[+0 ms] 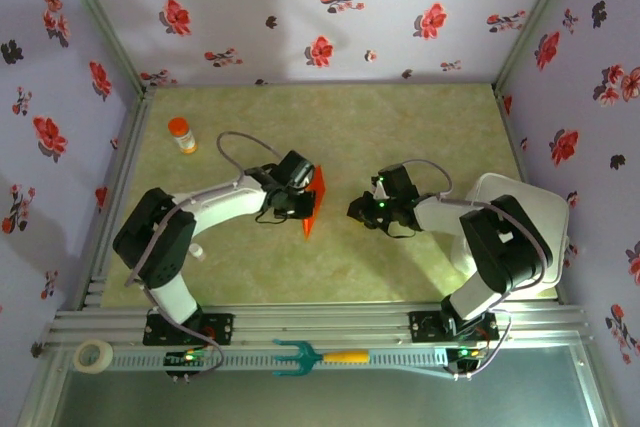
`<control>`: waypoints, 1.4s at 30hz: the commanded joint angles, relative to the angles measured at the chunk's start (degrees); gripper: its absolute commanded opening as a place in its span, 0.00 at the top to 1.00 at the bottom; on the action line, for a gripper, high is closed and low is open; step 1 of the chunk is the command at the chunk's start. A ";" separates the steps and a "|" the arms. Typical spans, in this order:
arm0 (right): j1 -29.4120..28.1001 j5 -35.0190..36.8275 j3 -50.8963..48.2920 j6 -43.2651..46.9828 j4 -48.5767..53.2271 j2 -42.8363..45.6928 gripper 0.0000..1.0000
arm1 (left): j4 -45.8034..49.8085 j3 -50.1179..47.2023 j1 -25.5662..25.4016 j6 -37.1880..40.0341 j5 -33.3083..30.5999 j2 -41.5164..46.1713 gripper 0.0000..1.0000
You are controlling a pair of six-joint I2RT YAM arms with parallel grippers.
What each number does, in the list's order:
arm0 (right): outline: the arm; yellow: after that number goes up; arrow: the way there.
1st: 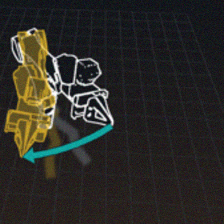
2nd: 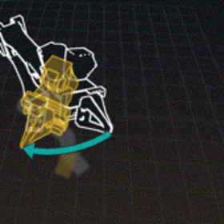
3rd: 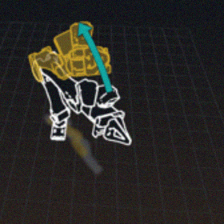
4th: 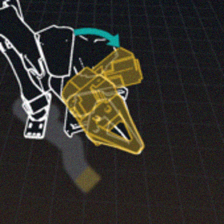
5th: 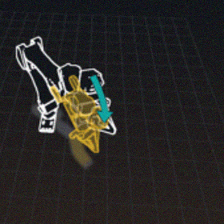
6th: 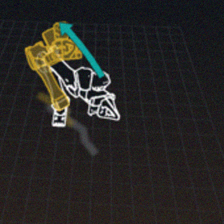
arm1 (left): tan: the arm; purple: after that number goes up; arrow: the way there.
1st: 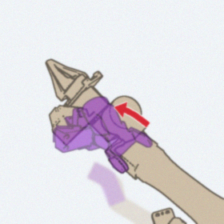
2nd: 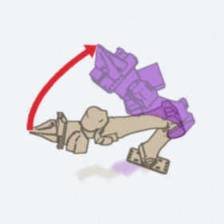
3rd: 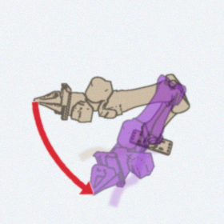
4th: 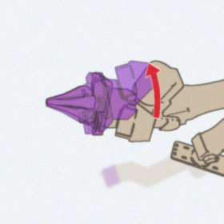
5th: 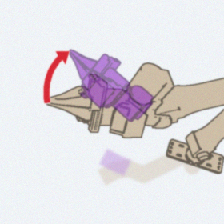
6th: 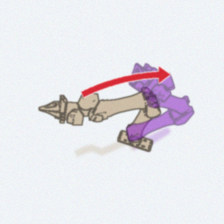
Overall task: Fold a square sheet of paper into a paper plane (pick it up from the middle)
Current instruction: Move the paper plane to the center of the table.
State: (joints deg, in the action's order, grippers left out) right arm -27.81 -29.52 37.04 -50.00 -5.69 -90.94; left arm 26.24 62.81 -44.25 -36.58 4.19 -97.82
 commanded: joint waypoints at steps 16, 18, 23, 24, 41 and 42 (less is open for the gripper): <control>-0.17 0.67 0.82 -0.03 -0.11 0.28 0.80 | 11.81 4.46 -1.59 1.87 -7.35 -6.73 0.93; -0.23 0.66 0.77 -0.08 -0.11 0.23 0.80 | 11.40 4.25 -1.79 1.70 -7.43 -6.90 0.90; -0.22 0.60 0.77 -0.10 -0.24 0.04 0.80 | 11.03 4.32 -1.97 1.51 -7.39 -7.18 0.83; -0.20 0.54 0.84 -0.10 -0.28 -0.01 0.80 | 10.93 4.26 -1.98 1.51 -7.39 -7.19 0.83; -0.22 0.15 0.87 -0.36 -0.55 -0.67 0.80 | 8.79 2.94 -2.67 0.15 -8.99 -10.09 0.78; -0.22 0.11 0.86 -0.36 -0.58 -0.79 0.80 | 8.51 2.78 -2.90 -0.26 -9.32 -10.24 0.77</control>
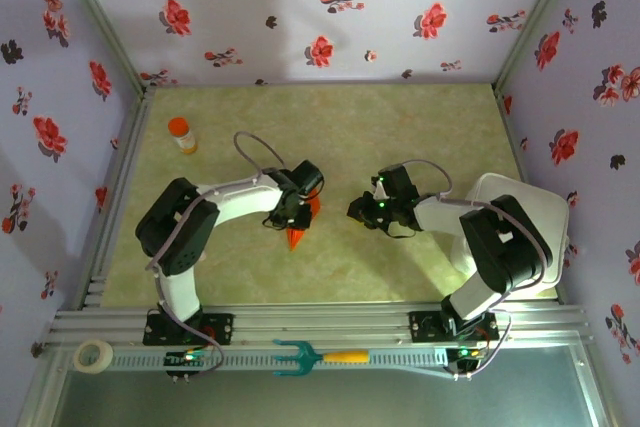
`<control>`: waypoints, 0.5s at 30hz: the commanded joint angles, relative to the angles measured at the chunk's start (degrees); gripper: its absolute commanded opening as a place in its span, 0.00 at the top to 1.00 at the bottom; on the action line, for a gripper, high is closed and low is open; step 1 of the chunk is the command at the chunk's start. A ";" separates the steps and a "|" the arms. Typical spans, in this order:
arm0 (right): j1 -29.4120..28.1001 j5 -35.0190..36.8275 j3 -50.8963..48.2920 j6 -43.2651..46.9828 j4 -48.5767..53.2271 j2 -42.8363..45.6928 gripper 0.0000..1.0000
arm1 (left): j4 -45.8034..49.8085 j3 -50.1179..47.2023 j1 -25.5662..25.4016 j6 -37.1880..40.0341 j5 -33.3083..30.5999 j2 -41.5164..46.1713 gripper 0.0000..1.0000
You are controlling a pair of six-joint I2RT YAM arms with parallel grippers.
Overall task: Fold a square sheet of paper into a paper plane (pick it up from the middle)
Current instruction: Move the paper plane to the center of the table.
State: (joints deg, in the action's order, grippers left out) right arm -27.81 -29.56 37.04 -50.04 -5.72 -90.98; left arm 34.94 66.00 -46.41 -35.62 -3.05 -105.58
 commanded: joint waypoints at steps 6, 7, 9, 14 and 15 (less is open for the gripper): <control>-0.18 0.24 0.76 -0.07 -0.46 -0.32 0.80 | -0.70 -0.43 -1.74 -4.59 -4.61 -4.15 0.73; -0.20 0.37 0.90 0.07 -0.29 -0.04 0.80 | -0.77 -0.43 -1.96 -5.21 -5.21 -4.27 0.72; -0.14 0.52 1.15 0.46 0.30 0.18 0.80 | -0.81 -0.33 -2.19 -7.19 -6.13 -4.57 0.69; -0.15 0.72 1.24 0.90 0.93 0.73 0.80 | -1.22 0.55 -3.08 -11.98 -6.44 -5.66 0.65; -0.14 0.72 1.20 0.99 1.04 0.85 0.80 | -0.98 0.97 -3.23 -12.71 -6.57 -6.05 0.64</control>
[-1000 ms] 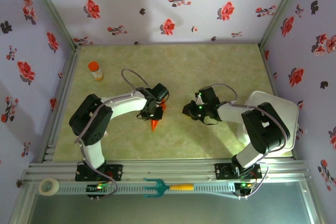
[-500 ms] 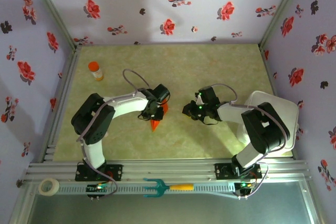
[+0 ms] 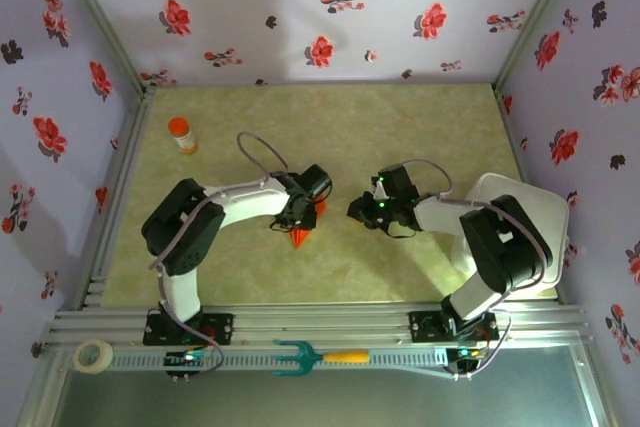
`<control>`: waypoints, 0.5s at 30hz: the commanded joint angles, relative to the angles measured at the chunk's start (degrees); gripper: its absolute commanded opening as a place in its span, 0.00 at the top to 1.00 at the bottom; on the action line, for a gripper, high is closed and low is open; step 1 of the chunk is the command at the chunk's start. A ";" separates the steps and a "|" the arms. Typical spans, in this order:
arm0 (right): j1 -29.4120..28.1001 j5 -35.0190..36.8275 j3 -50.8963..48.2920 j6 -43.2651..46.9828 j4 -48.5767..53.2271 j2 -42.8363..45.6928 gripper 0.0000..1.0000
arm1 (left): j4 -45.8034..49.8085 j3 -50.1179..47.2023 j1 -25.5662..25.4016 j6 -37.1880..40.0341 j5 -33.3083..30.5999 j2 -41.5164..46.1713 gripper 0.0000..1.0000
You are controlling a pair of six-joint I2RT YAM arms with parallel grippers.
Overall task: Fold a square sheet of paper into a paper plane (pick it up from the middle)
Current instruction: Move the paper plane to the center of the table.
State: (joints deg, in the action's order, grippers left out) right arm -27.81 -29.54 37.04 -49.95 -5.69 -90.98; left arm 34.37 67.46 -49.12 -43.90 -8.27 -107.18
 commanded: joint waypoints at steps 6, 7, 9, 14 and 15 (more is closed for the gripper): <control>-0.14 0.64 1.03 1.09 1.21 1.31 0.79 | 1.63 1.33 -1.34 -6.73 -2.27 -5.95 0.63; -0.21 0.75 1.05 1.08 1.26 1.41 0.79 | 1.79 1.56 -1.41 -6.64 -2.48 -5.92 0.62; -0.14 1.16 1.22 1.45 1.64 1.88 0.79 | 2.45 2.03 -1.50 -6.52 -2.96 -5.26 0.62; -0.14 4.22 3.03 4.68 6.38 4.49 0.78 | 3.62 3.33 -1.50 -6.09 -3.97 -1.96 0.60; -0.14 5.04 3.62 5.63 7.75 5.09 0.78 | 3.81 3.55 -1.48 -5.98 -4.25 -1.29 0.60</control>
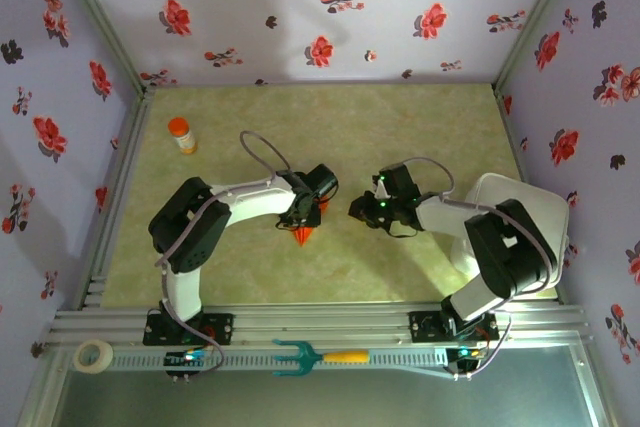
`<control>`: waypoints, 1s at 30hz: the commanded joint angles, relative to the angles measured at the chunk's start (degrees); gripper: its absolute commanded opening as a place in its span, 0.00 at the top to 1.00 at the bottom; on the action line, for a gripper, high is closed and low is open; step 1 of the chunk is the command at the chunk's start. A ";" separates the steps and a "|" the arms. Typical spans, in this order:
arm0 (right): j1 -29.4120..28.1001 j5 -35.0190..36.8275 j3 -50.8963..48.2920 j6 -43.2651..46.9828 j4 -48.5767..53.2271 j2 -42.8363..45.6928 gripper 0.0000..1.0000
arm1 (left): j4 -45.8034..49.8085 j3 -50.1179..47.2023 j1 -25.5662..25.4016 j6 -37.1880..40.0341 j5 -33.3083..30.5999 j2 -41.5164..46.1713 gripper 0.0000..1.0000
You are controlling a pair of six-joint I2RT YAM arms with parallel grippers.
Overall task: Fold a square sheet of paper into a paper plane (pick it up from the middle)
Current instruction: Move the paper plane to the center of the table, then reset both arms
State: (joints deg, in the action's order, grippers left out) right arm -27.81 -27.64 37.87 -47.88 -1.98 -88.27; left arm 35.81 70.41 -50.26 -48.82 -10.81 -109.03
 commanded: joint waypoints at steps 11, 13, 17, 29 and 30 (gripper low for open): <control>0.39 10.63 7.24 10.02 13.08 7.77 0.74 | 4.44 1.83 -0.46 -0.43 -3.48 6.81 0.57; 0.56 14.16 8.42 12.55 16.10 9.81 0.73 | 4.77 1.83 -0.41 -0.40 -3.97 8.36 0.56; 1.00 23.87 10.11 18.18 20.42 14.60 0.67 | 4.97 1.18 -0.37 0.65 -6.42 12.08 0.55; 7.65 66.44 -0.44 40.84 -3.33 19.63 0.18 | -9.03 -15.65 18.50 17.41 -17.19 31.45 0.23; 9.81 65.52 -1.47 40.89 -5.88 18.22 0.18 | -11.71 -17.59 21.53 19.01 -17.42 32.41 0.18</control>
State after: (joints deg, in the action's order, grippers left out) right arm -21.65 28.05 39.70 -13.02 2.35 -67.37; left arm 30.39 56.75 -33.32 -37.17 -24.01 -78.81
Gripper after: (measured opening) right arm 0.818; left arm 0.800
